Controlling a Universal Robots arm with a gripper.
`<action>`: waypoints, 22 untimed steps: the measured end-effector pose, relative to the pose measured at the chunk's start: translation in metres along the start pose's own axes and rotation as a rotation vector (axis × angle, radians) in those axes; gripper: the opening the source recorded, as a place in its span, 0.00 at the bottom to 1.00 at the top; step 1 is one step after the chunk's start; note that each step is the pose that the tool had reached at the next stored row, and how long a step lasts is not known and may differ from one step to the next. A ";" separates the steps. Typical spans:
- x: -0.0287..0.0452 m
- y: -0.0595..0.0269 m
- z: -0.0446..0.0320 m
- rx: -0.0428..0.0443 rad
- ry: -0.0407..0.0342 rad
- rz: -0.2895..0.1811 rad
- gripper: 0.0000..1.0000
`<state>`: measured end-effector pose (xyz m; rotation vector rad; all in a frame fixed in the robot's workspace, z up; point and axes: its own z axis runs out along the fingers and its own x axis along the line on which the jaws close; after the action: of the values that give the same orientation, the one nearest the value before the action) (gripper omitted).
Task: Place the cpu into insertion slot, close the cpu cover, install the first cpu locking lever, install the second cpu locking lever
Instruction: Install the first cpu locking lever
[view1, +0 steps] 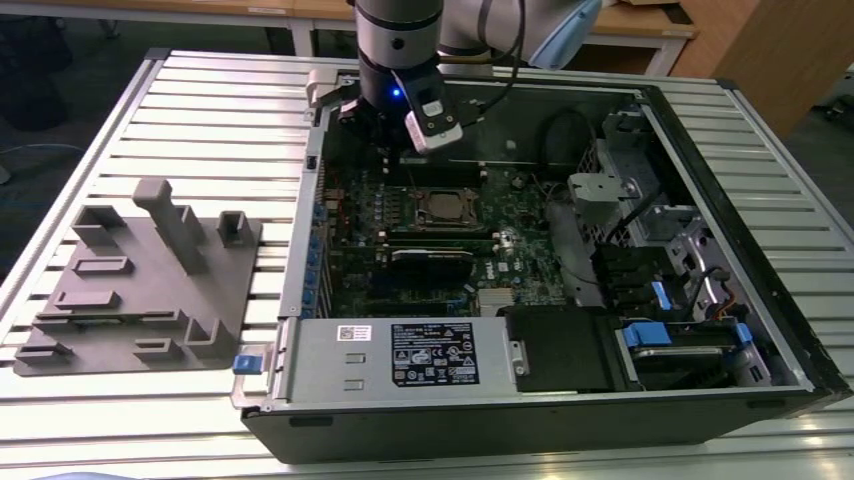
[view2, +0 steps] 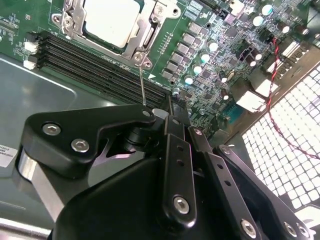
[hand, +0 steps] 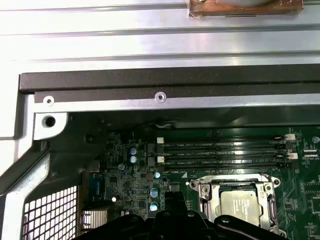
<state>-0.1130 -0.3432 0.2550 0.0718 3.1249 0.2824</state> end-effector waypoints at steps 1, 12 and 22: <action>0.0000 -0.0001 0.0007 -0.0007 0.0001 0.000 0.11; 0.0001 -0.0007 0.0022 -0.0514 0.0025 0.000 0.11; -0.0097 -0.0002 0.0023 -0.0516 0.0025 0.000 0.11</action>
<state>-0.1033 -0.3434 0.2527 0.0720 3.1179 0.3632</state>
